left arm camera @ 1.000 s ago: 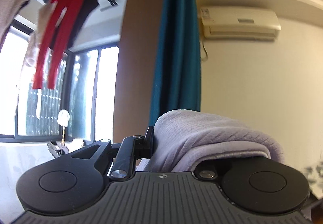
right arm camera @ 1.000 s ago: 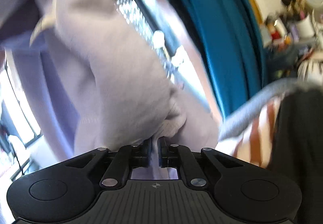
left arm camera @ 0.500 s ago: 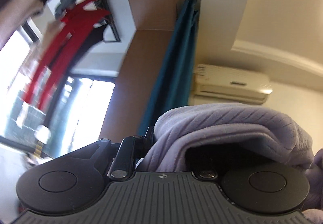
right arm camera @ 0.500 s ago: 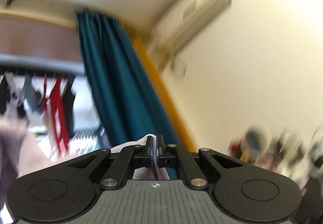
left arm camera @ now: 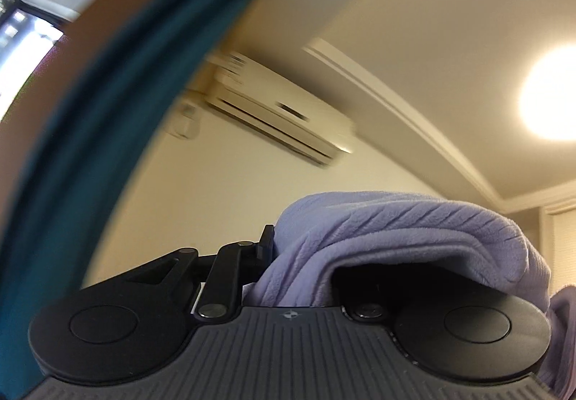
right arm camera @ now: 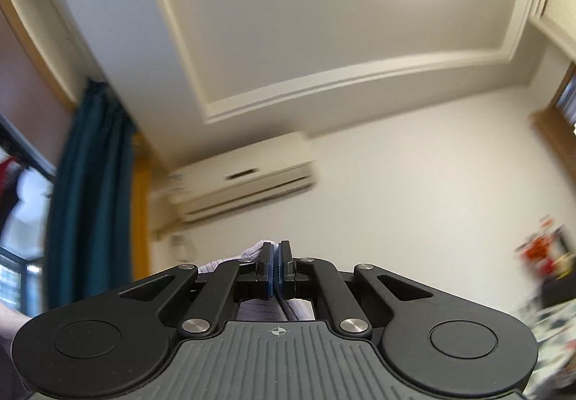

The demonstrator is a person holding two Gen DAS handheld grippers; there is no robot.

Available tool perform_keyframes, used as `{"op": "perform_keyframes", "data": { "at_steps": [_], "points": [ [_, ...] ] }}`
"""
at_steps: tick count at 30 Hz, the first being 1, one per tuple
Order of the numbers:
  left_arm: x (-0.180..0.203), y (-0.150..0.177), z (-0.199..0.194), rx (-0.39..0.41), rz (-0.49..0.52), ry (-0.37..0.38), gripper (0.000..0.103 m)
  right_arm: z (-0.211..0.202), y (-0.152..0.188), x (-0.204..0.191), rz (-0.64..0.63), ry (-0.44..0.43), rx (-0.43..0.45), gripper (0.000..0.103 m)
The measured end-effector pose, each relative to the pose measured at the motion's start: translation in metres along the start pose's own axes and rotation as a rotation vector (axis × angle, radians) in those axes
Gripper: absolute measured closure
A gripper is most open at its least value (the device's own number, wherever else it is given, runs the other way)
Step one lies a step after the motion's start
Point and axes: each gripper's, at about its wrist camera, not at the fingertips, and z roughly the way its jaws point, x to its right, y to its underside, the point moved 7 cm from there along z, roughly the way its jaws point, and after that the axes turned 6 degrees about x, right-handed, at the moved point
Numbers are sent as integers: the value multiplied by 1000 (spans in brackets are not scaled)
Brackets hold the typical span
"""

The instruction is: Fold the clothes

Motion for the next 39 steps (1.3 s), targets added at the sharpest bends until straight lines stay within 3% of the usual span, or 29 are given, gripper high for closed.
{"op": "perform_keyframes", "data": {
  "at_steps": [3,8,14,19,28,35,39],
  "points": [
    [48,37,17,-25,-4,99,87,-30,-16,53,-40,111,5,101],
    [136,112,43,-84,-5,164,87,-68,-22,154,-79,276,-9,101],
    [225,216,77,-224,-73,135,87,-106,-28,277,-177,351,-84,101],
    [272,285,102,-311,-159,80,87,-120,-43,373,-155,404,-144,101],
    [328,382,168,-373,-202,55,87,-94,-60,484,-219,402,-128,101],
    [348,483,235,-393,-352,140,87,-41,-22,572,-258,443,-156,101],
    [353,530,306,-438,-395,127,87,22,0,618,-264,460,-153,101]
  ]
}}
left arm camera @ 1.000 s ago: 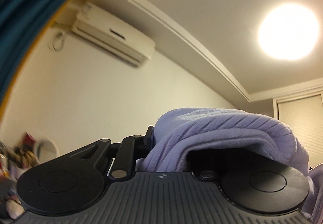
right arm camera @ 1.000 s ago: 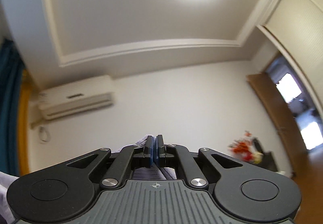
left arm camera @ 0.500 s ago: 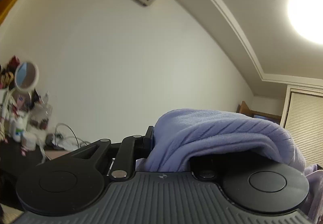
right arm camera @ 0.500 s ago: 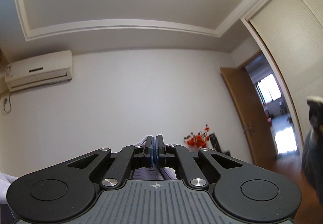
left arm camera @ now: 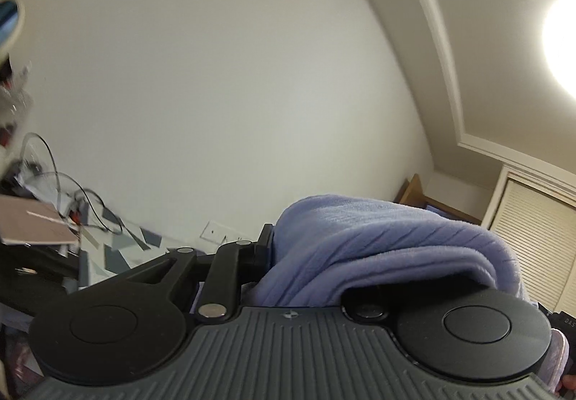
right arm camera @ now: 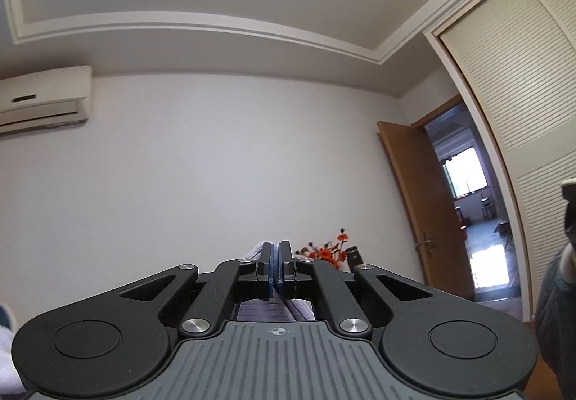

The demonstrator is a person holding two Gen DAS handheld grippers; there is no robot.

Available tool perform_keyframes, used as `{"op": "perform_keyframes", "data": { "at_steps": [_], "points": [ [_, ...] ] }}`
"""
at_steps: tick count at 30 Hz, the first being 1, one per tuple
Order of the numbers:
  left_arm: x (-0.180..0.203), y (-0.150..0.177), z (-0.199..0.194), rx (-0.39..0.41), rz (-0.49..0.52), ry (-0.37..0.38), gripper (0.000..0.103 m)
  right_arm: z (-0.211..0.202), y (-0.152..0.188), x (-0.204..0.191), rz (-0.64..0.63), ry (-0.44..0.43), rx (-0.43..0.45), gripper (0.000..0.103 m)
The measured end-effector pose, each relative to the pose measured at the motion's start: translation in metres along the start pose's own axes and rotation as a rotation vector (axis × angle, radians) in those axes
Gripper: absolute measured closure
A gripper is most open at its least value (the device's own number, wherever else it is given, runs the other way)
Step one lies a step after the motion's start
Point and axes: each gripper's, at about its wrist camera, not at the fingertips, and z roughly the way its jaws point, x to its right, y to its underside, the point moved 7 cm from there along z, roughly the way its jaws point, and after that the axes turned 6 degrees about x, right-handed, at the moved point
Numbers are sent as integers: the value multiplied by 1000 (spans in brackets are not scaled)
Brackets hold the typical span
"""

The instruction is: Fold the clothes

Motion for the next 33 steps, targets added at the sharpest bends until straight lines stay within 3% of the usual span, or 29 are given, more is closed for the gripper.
{"op": "perform_keyframes", "data": {
  "at_steps": [4,11,17,23,33],
  "points": [
    [-10,4,70,30,-6,20,87,97,16,3,16,-14,9,101],
    [-17,-4,166,54,31,-41,87,246,61,20,98,-57,29,101],
    [-27,-1,220,99,15,-161,87,364,99,43,149,-141,36,101],
    [-17,22,281,185,30,-318,87,499,144,69,206,-292,12,101],
    [-12,57,378,263,-1,-602,86,739,223,87,278,-554,-199,101]
  ]
}}
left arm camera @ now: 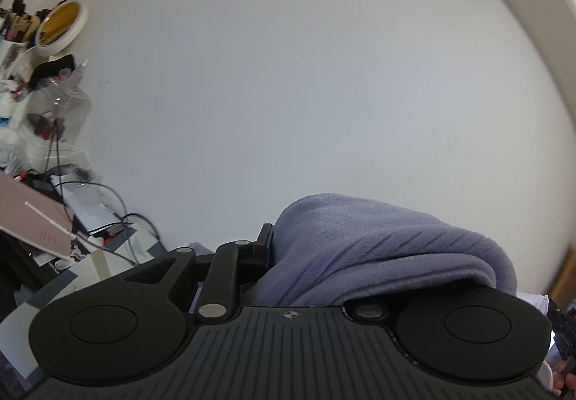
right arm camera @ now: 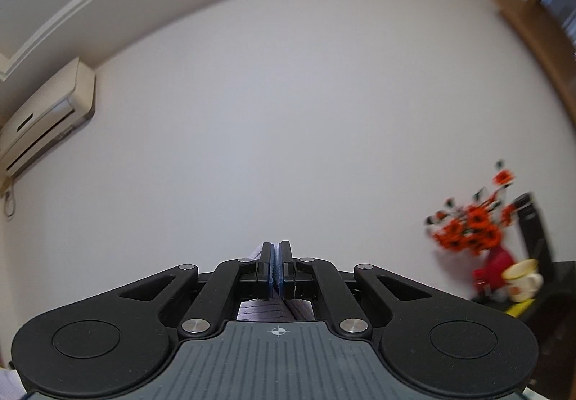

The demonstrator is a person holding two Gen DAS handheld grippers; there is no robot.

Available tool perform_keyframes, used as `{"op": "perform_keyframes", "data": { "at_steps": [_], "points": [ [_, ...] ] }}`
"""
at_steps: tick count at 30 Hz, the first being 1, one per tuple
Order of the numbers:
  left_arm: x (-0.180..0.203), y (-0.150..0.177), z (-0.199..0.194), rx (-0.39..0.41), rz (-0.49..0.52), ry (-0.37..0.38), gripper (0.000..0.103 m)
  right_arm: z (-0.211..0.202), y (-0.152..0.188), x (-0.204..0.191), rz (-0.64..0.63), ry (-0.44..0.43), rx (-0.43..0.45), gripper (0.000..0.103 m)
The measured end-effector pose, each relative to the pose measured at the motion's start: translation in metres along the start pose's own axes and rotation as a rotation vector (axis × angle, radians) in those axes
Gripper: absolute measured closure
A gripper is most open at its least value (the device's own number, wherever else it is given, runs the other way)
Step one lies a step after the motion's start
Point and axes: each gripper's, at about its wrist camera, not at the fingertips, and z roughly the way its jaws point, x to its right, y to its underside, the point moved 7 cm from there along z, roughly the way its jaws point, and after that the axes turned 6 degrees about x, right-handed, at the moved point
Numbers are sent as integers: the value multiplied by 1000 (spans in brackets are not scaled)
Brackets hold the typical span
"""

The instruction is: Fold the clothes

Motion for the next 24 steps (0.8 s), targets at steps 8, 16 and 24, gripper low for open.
{"op": "perform_keyframes", "data": {
  "at_steps": [8,16,24],
  "points": [
    [-21,39,90,-70,23,-106,86,134,68,66,66,-36,-137,101],
    [-93,108,254,-285,8,-214,86,260,139,69,-41,16,-176,103],
    [-201,225,377,-604,-19,-427,85,352,337,121,-137,161,-631,81]
  ]
}}
